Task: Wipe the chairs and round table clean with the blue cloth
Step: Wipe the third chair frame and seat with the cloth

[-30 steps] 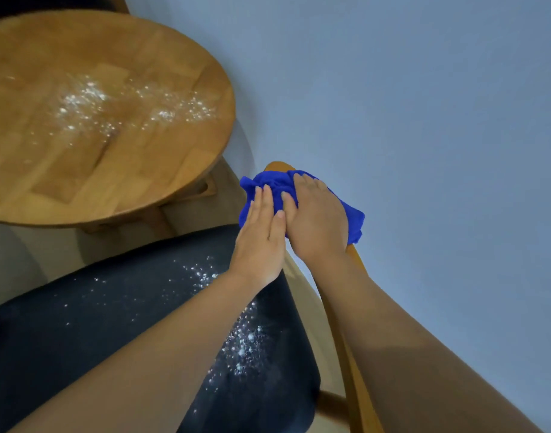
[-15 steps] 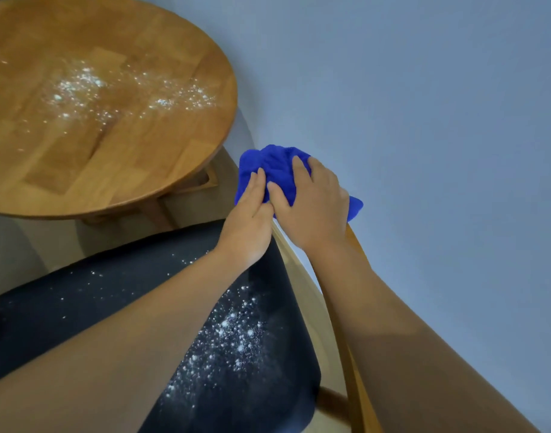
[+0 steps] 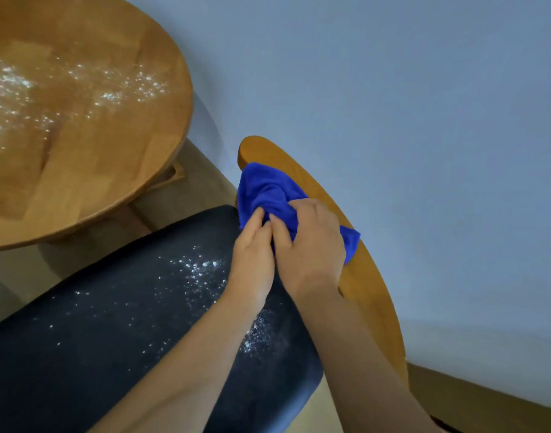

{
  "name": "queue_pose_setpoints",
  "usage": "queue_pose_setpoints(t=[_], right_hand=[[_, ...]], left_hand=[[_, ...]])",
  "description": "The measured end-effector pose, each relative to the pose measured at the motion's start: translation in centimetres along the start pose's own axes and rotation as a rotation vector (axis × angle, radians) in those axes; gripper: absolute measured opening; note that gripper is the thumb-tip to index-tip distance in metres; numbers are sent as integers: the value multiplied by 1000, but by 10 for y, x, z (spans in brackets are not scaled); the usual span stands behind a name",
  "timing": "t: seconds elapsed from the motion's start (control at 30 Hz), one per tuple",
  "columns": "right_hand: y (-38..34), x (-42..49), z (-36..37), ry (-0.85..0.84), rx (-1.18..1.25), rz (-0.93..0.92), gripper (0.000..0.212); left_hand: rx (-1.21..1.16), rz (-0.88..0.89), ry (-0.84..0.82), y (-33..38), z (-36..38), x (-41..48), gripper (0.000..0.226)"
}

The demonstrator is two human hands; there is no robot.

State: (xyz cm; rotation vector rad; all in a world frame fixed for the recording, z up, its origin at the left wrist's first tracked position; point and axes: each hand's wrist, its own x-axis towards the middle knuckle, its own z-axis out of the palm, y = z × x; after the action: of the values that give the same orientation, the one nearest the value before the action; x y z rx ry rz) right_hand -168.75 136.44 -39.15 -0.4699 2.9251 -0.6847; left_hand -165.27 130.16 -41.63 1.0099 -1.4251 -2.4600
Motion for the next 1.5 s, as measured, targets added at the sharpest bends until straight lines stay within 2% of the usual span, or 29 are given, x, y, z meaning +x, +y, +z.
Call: queue_pose_setpoints(t=[0.07, 0.13, 0.2, 0.23, 0.3, 0.37, 0.43, 0.5, 0.57, 0.6, 0.67, 0.73, 0.8, 0.87, 1.0, 1.1, 1.17, 1.33, 1.43, 1.5], right_hand=[[-18, 0, -1, 65, 239, 90, 35], [-36, 3, 1, 114, 471, 178, 32], [-52, 10, 3, 93, 582, 234, 26], [-57, 14, 4, 76, 558, 215, 24], [-61, 26, 5, 120, 325, 74, 26], [-50, 46, 3, 222, 87, -24, 33], [-30, 65, -1, 174, -47, 25, 38], [-12, 74, 3, 2, -178, 84, 46], [-3, 75, 11, -104, -277, 92, 51], [-3, 75, 14, -125, -301, 94, 52], [-1, 75, 17, -137, -322, 71, 56], [1, 77, 16, -129, -333, 42, 62], [1, 77, 16, -119, -326, 37, 66], [-1, 76, 18, -109, -308, 41, 66], [1, 78, 18, -77, -302, 50, 64], [1, 80, 22, -59, -303, 53, 62], [1, 78, 24, -51, -311, 52, 61], [1, 74, 25, -44, -318, 68, 61], [3, 77, 26, -35, -313, 64, 61], [3, 76, 25, -34, -318, 65, 59]], left_hand=[[36, 8, 15, 8, -8, 1, 27], [122, 44, 34, 14, -20, 7, 42], [171, 67, -18, 21, -36, 19, 62], [195, 67, -70, 25, -45, 27, 73], [337, 93, -168, 29, -58, 46, 90], [572, 194, -206, 30, -62, 65, 86], [729, 291, -131, 34, -63, 79, 71], [811, 283, 25, 41, -70, 90, 65], [815, 249, 121, 42, -78, 102, 64], [802, 241, 113, 40, -78, 106, 66], [777, 245, 21, 32, -67, 108, 74], [730, 232, -62, 22, -54, 109, 92], [722, 272, -56, 11, -44, 114, 103], [766, 343, -9, 5, -40, 123, 99], [671, 435, 37, 7, -38, 144, 67], [657, 459, 2, 2, -46, 159, 63], [672, 411, -32, -7, -54, 167, 61], [803, 153, -130, -27, -78, 187, 63], [799, 123, -141, -21, -73, 188, 59], [712, 146, -66, -16, -66, 174, 54]])
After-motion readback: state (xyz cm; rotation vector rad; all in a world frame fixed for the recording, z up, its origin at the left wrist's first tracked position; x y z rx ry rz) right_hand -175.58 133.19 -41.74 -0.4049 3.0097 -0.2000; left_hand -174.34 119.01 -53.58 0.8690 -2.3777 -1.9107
